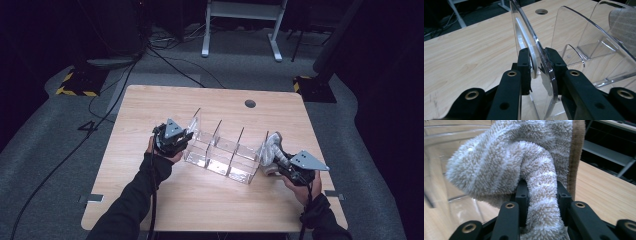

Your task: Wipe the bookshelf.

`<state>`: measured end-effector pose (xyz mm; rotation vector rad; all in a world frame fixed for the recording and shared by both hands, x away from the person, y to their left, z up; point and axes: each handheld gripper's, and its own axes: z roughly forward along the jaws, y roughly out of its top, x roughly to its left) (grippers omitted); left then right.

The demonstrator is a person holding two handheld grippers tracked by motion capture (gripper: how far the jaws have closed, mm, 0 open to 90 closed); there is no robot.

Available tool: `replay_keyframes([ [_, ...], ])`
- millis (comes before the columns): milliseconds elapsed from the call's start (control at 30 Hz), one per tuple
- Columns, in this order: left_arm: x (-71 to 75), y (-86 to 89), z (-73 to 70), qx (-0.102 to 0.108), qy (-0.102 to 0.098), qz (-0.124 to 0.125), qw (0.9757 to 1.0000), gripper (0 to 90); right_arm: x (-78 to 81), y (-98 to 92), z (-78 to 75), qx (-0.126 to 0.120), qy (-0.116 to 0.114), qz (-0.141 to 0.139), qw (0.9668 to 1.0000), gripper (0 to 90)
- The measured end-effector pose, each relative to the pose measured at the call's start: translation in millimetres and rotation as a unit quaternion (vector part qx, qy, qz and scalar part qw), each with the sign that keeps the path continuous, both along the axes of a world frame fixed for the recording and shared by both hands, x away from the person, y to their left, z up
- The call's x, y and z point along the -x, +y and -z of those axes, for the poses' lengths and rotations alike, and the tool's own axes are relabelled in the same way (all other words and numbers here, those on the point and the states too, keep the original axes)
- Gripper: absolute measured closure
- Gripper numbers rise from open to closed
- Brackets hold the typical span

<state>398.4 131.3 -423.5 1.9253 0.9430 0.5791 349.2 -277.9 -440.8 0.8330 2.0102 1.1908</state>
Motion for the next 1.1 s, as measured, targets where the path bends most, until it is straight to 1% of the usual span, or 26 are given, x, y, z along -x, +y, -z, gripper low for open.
replay_keyframes([
  [33,4.4,-0.1,0.6,0.003,-0.002,-0.006,1.0,75.2,4.2,-0.1,-1.2,0.0,0.002,-0.014,0.9999,71.2],
  [100,12.0,1.1,0.8,0.004,-0.001,-0.009,0.9999,75.0,14.8,-0.2,-3.1,0.011,0.004,-0.026,0.9996,71.2],
  [133,14.9,1.2,1.4,0.006,-0.002,-0.01,0.9999,75.1,24.5,-0.1,-0.8,0.02,0.018,-0.047,0.9985,71.1],
  [167,14.9,1.2,1.4,0.006,-0.002,-0.01,0.9999,75.2,28.8,0.7,2.6,0.028,0.026,-0.055,0.9978,71.0],
  [233,19.3,2.2,1.7,0.01,-0.001,-0.007,0.9999,75.1,31.6,1.7,7.1,0.035,0.035,-0.062,0.9969,71.0],
  [267,21.8,2.1,1.9,0.01,-0.002,-0.008,0.9999,75.0,33.0,3.8,13.0,0.049,0.043,-0.069,0.9955,71.0],
  [300,25.2,1.6,2.2,0.01,-0.005,-0.01,0.9999,74.9,32.6,6.7,17.9,0.059,0.052,-0.071,0.9944,71.0],
  [367,30.2,2.8,2.9,0.015,-0.004,-0.007,0.9999,73.5,28.1,12.9,27.5,0.069,0.086,-0.083,0.9904,70.8],
  [400,31.7,3.3,3.5,0.018,-0.006,-0.007,0.9998,73.4,26.0,17.4,35.4,0.08,0.097,-0.084,0.9885,70.8],
  [467,34.4,6.2,4.0,0.026,0.0,-0.002,0.9997,72.5,24.1,19.5,41.1,0.083,0.107,-0.09,0.9868,70.8],
  [500,35.3,7.0,4.4,0.028,-0.002,-0.002,0.9996,72.1,21.0,18.9,45.1,0.08,0.13,-0.089,0.9843,70.8],
  [533,36.9,7.5,4.6,0.027,-0.004,-0.001,0.9996,71.8,20.3,18.7,46.4,0.082,0.138,-0.088,0.9831,70.8],
  [600,40.3,8.5,4.6,0.028,-0.003,0.0,0.9996,70.9,24.6,16.2,42.1,0.08,0.129,-0.091,0.9842,70.8],
  [633,41.8,8.6,4.8,0.029,-0.004,-0.001,0.9996,70.8,27.1,12.9,37.7,0.073,0.123,-0.095,0.9852,70.9],
  [667,41.8,8.6,4.8,0.029,-0.004,-0.001,0.9996,70.4,27.1,12.9,37.7,0.073,0.123,-0.095,0.9852,70.9],
  [700,44.0,9.0,4.8,0.029,-0.005,0.0,0.9996,70.4,30.0,8.4,31.9,0.058,0.115,-0.095,0.9871,71.0],
  [733,45.1,9.4,4.9,0.029,-0.004,0.001,0.9996,69.8,35.3,2.2,22.8,0.035,0.107,-0.097,0.9889,71.1],
  [767,46.9,9.6,5.1,0.031,-0.004,0.0,0.9995,69.6,39.2,-1.5,16.8,0.023,0.098,-0.097,0.9902,71.2],
  [800,48.5,9.6,5.2,0.031,-0.005,0.002,0.9995,69.3,45.3,-5.8,8.7,0.006,0.083,-0.095,0.992,71.2],
  [833,49.8,9.4,5.2,0.032,-0.003,0.0,0.9995,69.0,53.7,-10.1,-1.3,-0.012,0.069,-0.097,0.9928,71.3],
  [867,51.1,9.2,5.2,0.034,-0.001,0.0,0.9994,68.9,61.3,-12.2,-8.3,-0.021,0.056,-0.099,0.9933,71.2],
  [933,52.6,8.9,5.6,0.037,-0.001,0.002,0.9993,68.9,77.9,-12.5,-19.2,-0.036,0.032,-0.111,0.9927,71.2],
  [967,53.5,8.5,5.8,0.042,0.003,0.004,0.9991,68.8,83.6,-10.2,-21.6,-0.033,0.022,-0.115,0.9926,71.1],
  [1000,55.4,8.1,6.3,0.045,0.004,0.008,0.9989,68.6,86.6,-7.5,-22.1,-0.029,0.024,-0.118,0.9923,71.1],
  [1033,56.5,7.6,6.3,0.045,0.003,0.009,0.9989,68.4,88.7,-0.4,-19.0,-0.014,0.028,-0.125,0.9916,70.8],
  [1100,60.3,6.6,6.3,0.044,0.004,0.009,0.999,67.9,87.6,7.7,-11.5,0.006,0.019,-0.115,0.9931,70.3],
])
